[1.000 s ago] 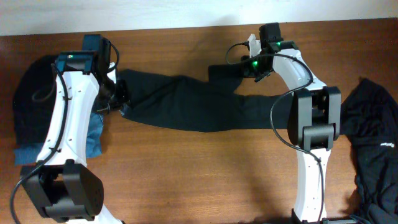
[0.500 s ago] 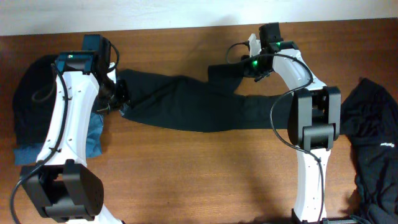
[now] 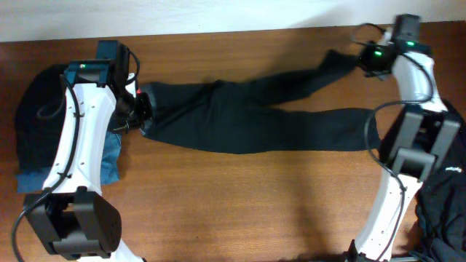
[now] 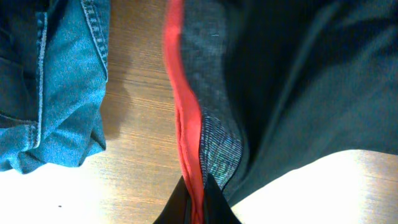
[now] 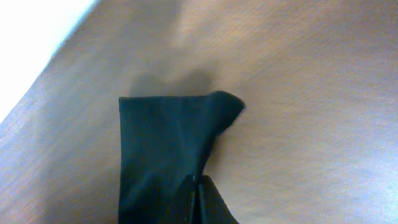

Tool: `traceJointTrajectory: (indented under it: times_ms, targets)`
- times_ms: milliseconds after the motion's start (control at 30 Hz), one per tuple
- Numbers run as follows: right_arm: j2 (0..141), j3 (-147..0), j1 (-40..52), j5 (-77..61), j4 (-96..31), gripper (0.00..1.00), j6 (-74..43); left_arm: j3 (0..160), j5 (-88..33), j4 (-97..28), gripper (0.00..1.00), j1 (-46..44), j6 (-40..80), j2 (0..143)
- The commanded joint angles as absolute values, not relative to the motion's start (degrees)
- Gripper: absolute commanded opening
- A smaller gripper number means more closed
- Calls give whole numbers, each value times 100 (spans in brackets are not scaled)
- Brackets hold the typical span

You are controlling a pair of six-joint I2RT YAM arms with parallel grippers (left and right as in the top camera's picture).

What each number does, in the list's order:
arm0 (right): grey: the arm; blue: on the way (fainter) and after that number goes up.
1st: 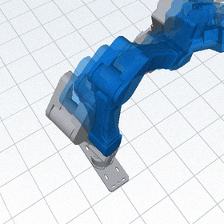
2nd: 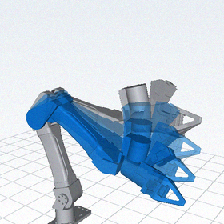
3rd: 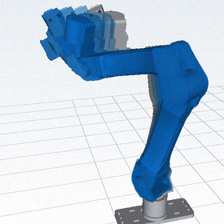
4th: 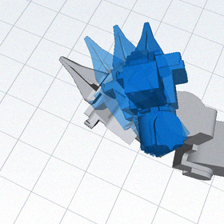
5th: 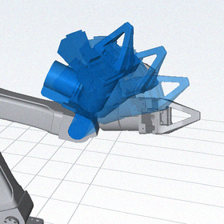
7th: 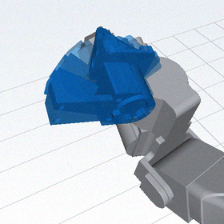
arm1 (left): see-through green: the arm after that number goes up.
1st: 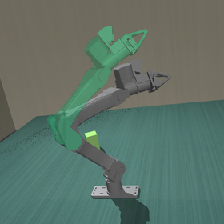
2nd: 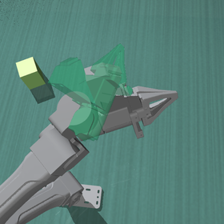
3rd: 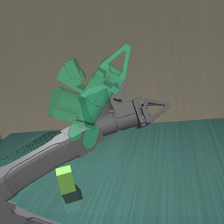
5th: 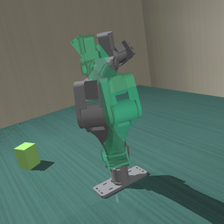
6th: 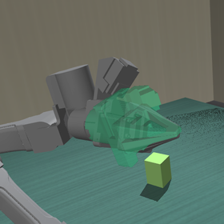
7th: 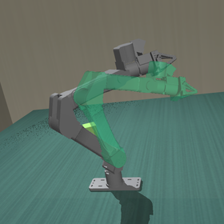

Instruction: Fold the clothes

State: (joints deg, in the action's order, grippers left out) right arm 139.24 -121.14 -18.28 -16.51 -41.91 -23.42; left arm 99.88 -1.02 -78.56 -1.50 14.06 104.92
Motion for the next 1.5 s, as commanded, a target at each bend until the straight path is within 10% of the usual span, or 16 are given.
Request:
traceJointTrajectory:
  times_ms: [0,467,900,1467]
  targets:
    - [13955,-12195,-1973,-1772,-4355,4,-2451,10053,-19,-7846,0,-150,1317,10315]
    - [13955,-12195,-2062,-1498,-4689,6,-2270,10053,-16,-7843,0,-150,1315,10315]
    - [13933,-12195,-2064,-4536,-3811,4,-1140,10053,-16,-7828,0,-150,1315,10315]
    - [13933,-12195,-2377,-4639,-2204,15,-3186,10053,-16,-7808,0,-150,1315,10315]
